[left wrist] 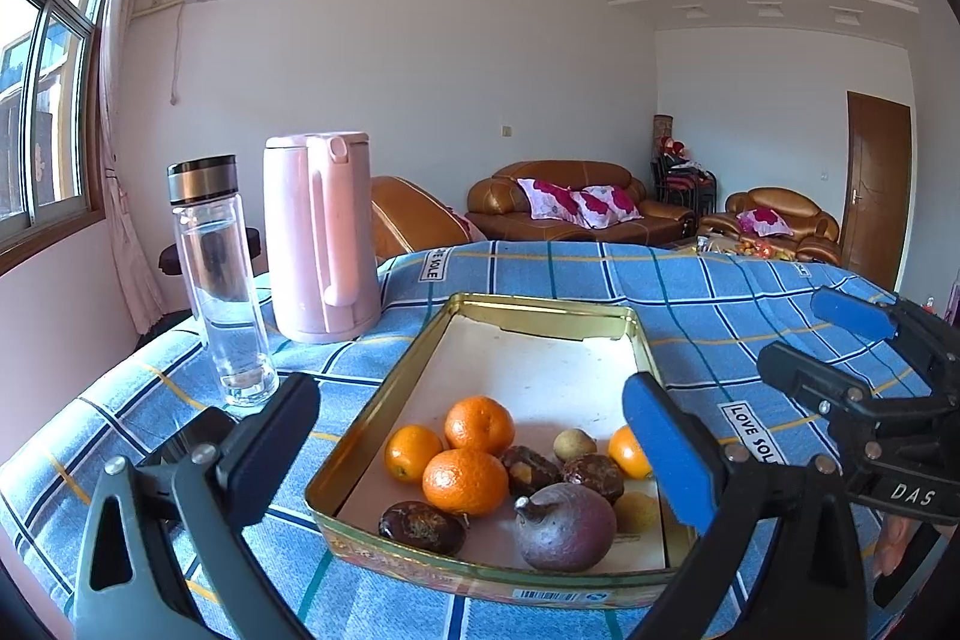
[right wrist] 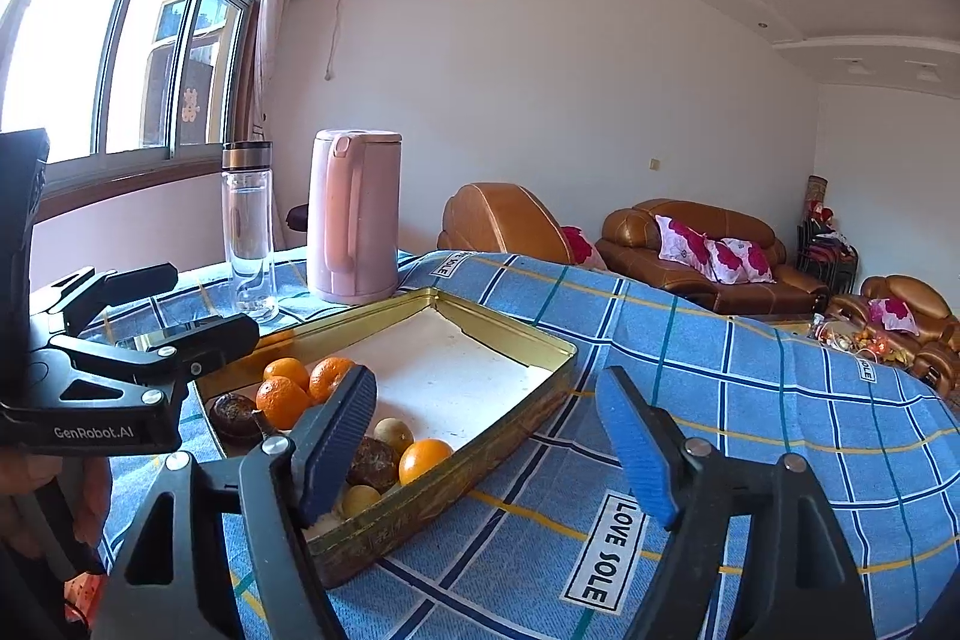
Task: Organize fruits
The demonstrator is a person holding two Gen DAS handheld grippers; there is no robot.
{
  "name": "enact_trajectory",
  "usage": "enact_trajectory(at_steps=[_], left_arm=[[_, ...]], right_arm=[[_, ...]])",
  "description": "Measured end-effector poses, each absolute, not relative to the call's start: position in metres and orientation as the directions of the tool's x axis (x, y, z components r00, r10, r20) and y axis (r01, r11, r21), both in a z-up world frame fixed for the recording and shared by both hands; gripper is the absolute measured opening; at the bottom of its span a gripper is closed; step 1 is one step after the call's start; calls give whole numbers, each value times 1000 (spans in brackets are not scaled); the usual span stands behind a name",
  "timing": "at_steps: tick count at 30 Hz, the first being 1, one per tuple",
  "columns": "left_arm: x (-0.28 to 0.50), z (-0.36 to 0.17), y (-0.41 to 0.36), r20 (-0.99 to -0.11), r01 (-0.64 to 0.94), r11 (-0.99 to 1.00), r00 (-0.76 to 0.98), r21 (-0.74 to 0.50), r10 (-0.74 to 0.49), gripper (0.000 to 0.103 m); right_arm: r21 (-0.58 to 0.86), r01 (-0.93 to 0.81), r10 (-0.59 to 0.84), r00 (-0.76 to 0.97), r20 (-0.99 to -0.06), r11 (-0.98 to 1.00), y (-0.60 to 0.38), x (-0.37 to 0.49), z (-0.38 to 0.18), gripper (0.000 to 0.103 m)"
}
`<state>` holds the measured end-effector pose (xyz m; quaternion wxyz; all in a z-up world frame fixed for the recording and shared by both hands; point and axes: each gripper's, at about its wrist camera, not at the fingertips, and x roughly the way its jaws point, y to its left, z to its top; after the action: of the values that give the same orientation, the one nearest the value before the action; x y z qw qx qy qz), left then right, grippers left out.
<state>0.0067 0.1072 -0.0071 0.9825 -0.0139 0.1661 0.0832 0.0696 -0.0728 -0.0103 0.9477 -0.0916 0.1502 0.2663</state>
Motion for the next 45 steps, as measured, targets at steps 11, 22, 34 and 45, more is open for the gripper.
enact_trajectory(at_steps=[11, 22, 34, 45], left_arm=[[4, -5, 98, -320, -163, 986, 934, 20, 161, 103], [5, -4, 95, -321, -176, 984, 931, 29, 176, 103], [7, -4, 87, -331, -177, 983, 925, 56, 185, 103], [8, -3, 81, -339, -159, 986, 926, 50, 167, 103]], right_arm=[[-96, -514, 465, 829, -310, 853, -85, 62, -7, 82], [-95, -507, 461, 835, -301, 857, -90, 58, -7, 82], [-87, -498, 454, 839, -300, 863, -97, 59, -8, 82], [-73, -484, 446, 847, -289, 872, -107, 57, -7, 82]])
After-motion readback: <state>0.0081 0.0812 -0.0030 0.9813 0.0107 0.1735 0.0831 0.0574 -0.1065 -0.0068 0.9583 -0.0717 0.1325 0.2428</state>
